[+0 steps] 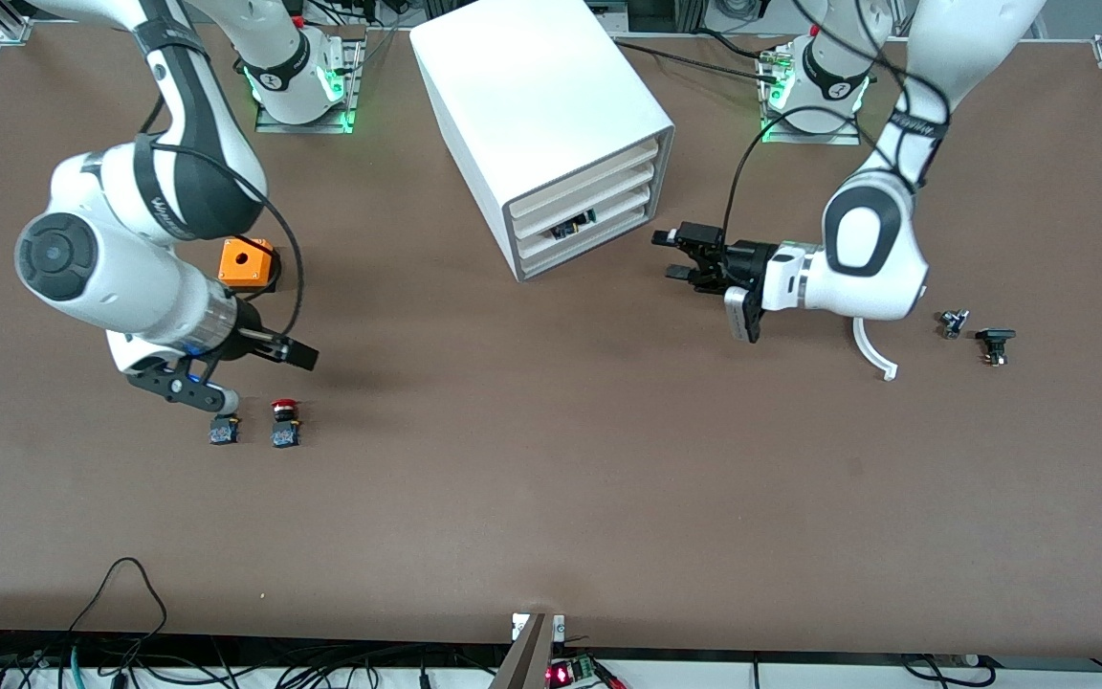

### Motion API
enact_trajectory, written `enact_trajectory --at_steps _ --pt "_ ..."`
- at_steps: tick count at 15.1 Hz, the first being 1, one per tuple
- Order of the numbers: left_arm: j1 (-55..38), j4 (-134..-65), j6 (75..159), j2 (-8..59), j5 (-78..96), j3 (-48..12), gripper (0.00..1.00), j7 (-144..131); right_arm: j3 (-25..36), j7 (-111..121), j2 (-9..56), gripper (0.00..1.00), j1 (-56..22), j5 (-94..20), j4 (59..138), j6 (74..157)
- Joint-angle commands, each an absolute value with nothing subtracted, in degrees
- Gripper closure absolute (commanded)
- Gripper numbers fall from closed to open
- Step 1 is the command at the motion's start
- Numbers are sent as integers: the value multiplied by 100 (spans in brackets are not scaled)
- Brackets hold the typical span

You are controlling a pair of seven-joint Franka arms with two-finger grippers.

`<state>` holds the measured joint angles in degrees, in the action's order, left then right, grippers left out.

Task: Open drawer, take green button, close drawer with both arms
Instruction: 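Grip the drawer handle with the left gripper and pull the drawer open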

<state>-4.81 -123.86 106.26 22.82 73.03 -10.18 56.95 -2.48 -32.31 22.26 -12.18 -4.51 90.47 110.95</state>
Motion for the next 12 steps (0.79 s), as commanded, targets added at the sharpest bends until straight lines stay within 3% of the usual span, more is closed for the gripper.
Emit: enact_trajectory --at_steps 1,6,9,12 --pt "-422 -12743 10608 2373 7681 -1142 8 6161 -229 -3777 2645 0 -1423 -510 8351 10811" --pt "-439 -12972 10529 2698 7717 -1257 24 6626 -229 -4551 2926 0 -1713 -492 7990 10740" --pt "-369 -13025 10521 2953 7726 -1433 27 6943 -229 -4886 3102 0 -1863 -518 7735 10679" --pt "-387 -13166 10529 2979 7875 -1634 35 7031 -229 -5526 3593 0 -2047 -527 6850 10268"
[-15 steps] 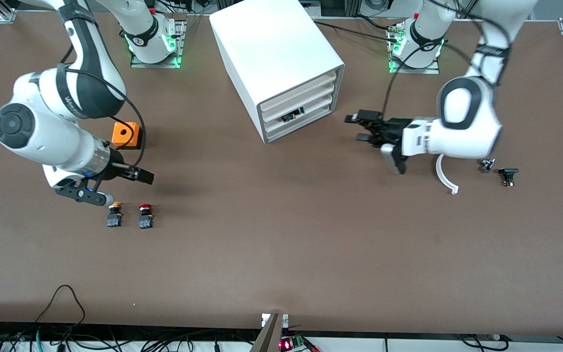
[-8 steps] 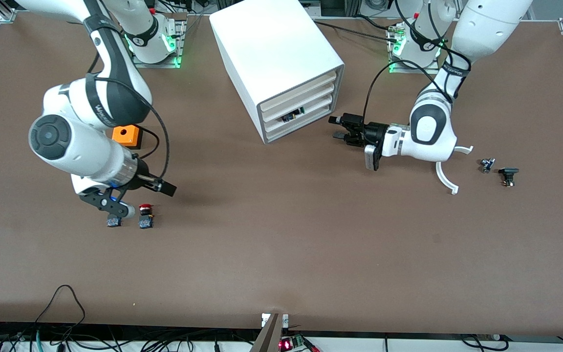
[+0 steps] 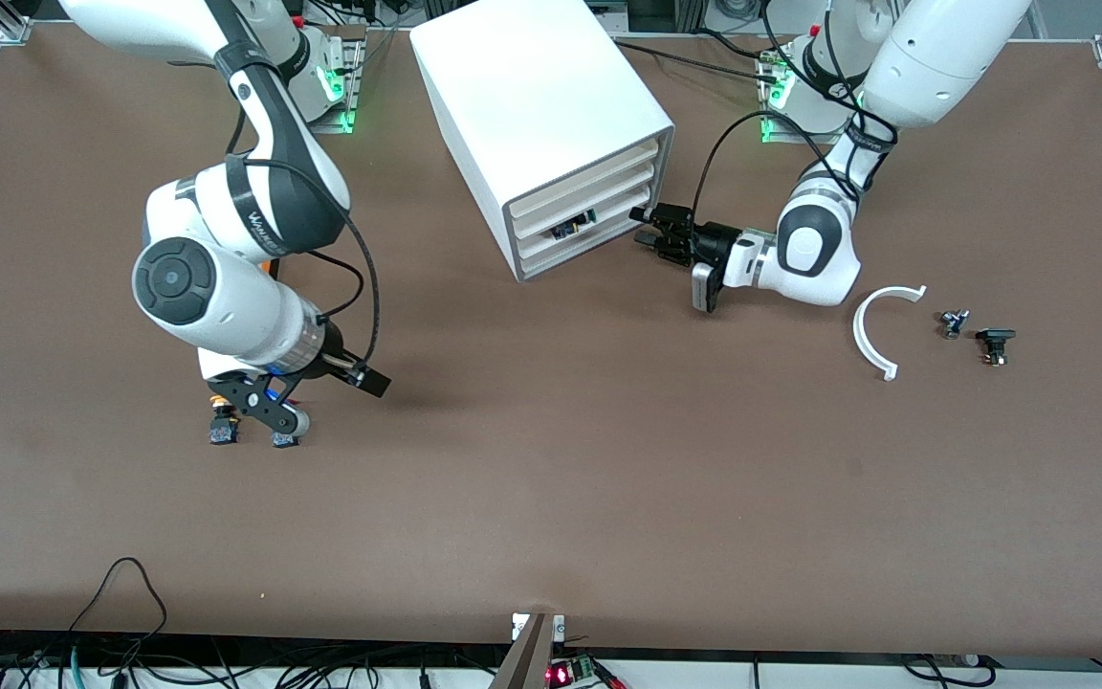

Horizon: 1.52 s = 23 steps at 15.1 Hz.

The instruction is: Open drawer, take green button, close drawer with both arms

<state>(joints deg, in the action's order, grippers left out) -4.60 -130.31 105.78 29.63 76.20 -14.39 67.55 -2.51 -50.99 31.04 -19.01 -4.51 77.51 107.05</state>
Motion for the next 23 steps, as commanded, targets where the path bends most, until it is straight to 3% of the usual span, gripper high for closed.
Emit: enact_trajectory --at_steps 1,6,7,8,9,10,16,23 --pt "-413 -13175 10529 3058 7884 -1652 37 7188 -229 -5737 3743 0 -2100 -527 6551 10109" --pt "-439 -13184 10529 3453 8156 -1775 37 7655 -263 -6502 3902 0 -2267 -588 6170 10063" --pt "-439 -13184 10529 3498 8174 -1801 42 7742 -272 -6661 3946 0 -2311 -632 6092 10072" --pt "-431 -13184 10529 3524 8174 -1845 56 7821 -272 -6827 3981 0 -2364 -633 5986 10072" --pt "-431 -13184 10521 3524 8174 -1854 83 7840 -272 -6960 4042 0 -2408 -633 5898 10072" --pt "-439 -13184 10521 3524 8174 -1854 100 7840 -281 -7065 4069 0 -2443 -633 5810 10072" --pt "-325 -13096 10529 3472 8165 -1837 100 7708 -500 -7584 4078 0 -2452 -782 5722 10257" --pt "9 -12280 10555 3551 7604 -1626 100 6831 -782 -8752 4061 0 -2724 -782 5590 10608"
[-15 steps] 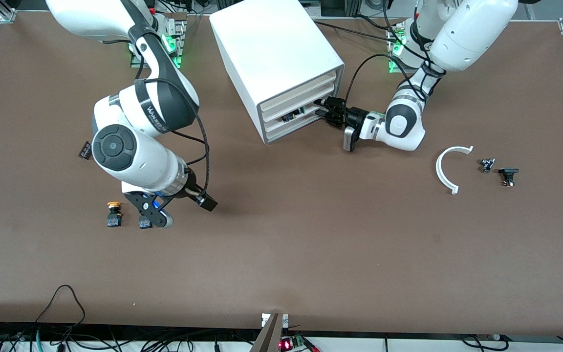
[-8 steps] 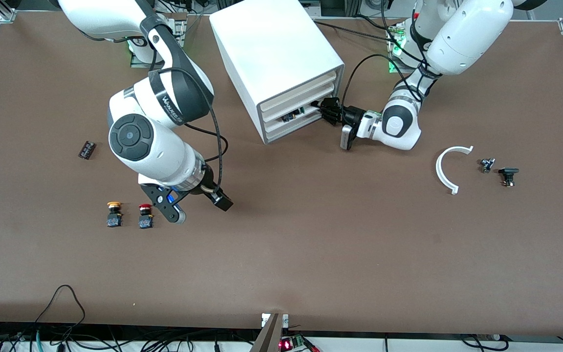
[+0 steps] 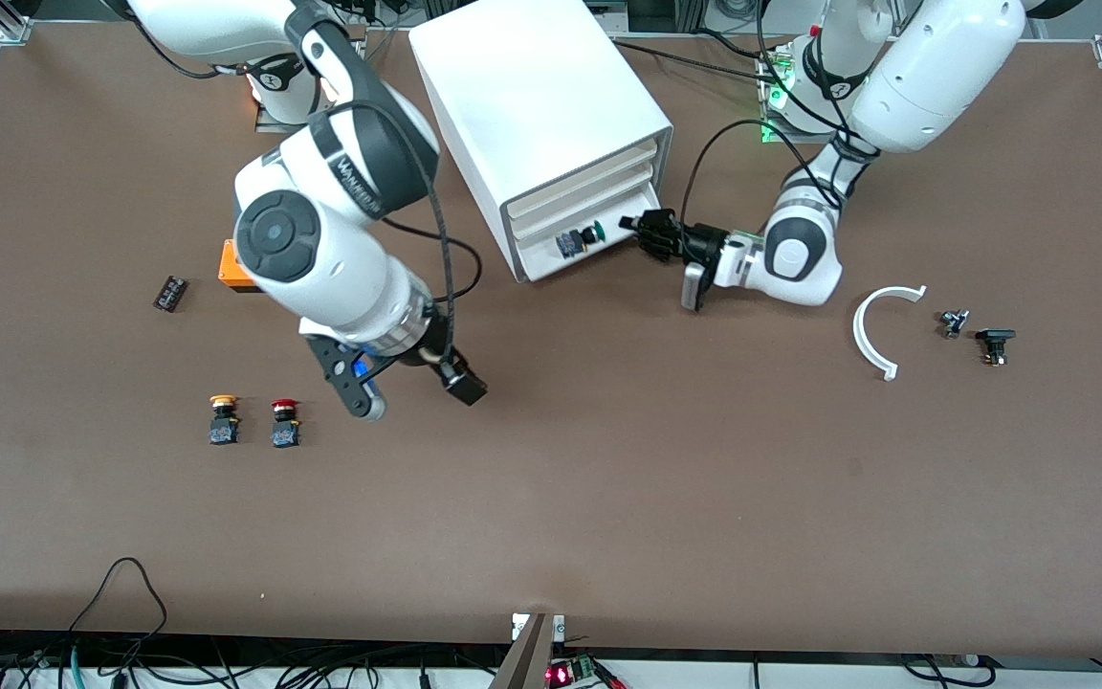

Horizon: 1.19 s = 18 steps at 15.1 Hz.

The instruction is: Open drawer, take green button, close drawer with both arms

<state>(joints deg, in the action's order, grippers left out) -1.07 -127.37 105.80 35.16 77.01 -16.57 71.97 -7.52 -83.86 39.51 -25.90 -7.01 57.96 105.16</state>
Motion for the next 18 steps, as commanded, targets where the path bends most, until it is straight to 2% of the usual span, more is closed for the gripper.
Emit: enact_trajectory --at_steps 1,5,10,12,15,18 --pt "9 -12139 10556 3568 7481 -1495 100 6725 -791 -8884 4061 0 -2786 -774 5590 10643" --pt "70 -11691 10538 3761 7173 -1275 100 6592 -765 -9438 4069 0 -3172 -747 5599 10924" --pt "272 -11268 10538 3929 6821 -1248 100 6267 -729 -9984 4403 0 -3568 -695 5599 11258" --pt "299 -11268 10529 3903 6803 -1248 0 6222 -721 -10046 4569 0 -3691 -624 5599 11337" --pt "386 -11268 10512 3684 6751 -1222 0 6039 -712 -10379 4886 0 -3963 -317 5599 11618" --pt "483 -11127 10433 3087 5935 -1231 0 4856 -590 -10573 5141 0 -4200 -272 5599 11812"
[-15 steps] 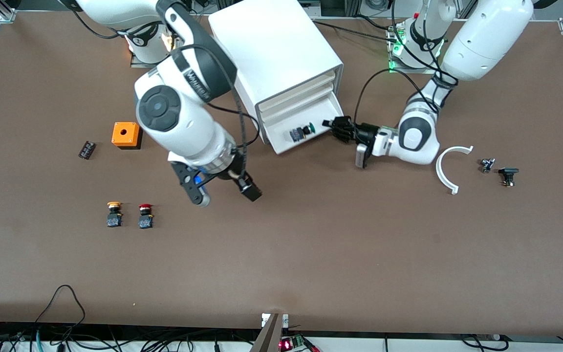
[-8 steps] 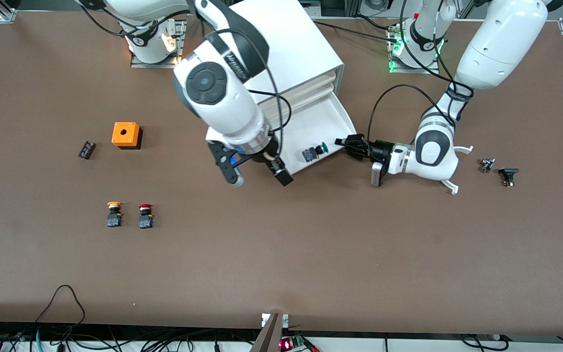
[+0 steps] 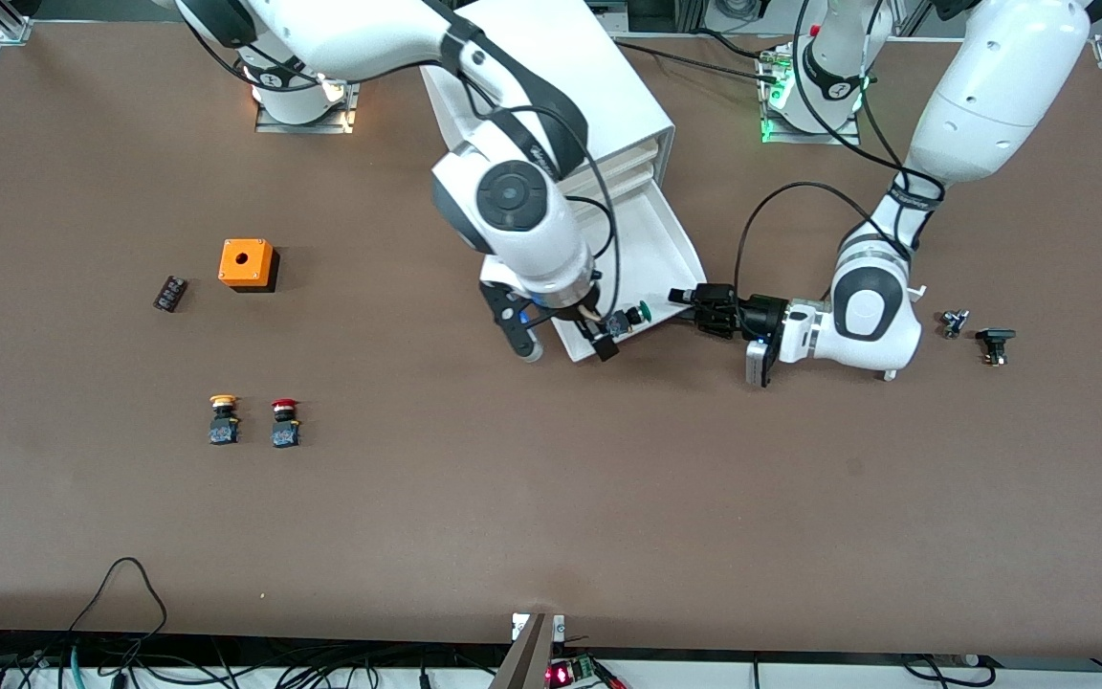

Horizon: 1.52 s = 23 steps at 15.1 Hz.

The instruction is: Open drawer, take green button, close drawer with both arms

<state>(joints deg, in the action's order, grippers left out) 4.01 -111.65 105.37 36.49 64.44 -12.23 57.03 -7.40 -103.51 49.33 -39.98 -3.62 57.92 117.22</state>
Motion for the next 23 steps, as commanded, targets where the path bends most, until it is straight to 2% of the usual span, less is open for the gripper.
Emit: enact_trajectory --at_steps 1,3,9,14,15,18,19,21,22,23 --pt "492 -11023 10311 2937 5663 -1230 0 4443 -458 -10617 5220 0 -4323 -272 5599 11891" --pt "544 -10750 10117 2761 5048 -1230 0 3940 -282 -10670 5369 0 -4491 -281 5599 12058" --pt "571 -9810 9607 2216 2799 -1230 0 2322 -281 -10811 5677 0 -4588 -281 5599 12349" --pt "501 -9633 9527 1759 804 -1353 0 1110 -290 -10863 5722 2 -4675 -290 5599 12340" --pt "449 -9598 9527 1732 495 -1371 0 942 -290 -10924 5722 7 -4676 -290 5599 12349" --pt "396 -9248 9379 1661 -436 -1424 0 896 -281 -10907 5722 41 -4711 -273 5599 12340" --pt "308 -9002 9134 1731 -831 -1467 0 896 -281 -10899 5722 55 -4711 -272 5599 12340" --pt "80 -8519 9009 1976 -1334 -1477 0 905 -281 -10863 5713 91 -4711 -255 5599 12314" --pt "18 -8377 9026 2047 -1319 -1477 0 905 -281 -10863 5704 100 -4711 -255 5599 12296" --pt "9 -8306 9026 2083 -1301 -1477 0 931 -281 -10855 5695 100 -4711 -246 5599 12287"
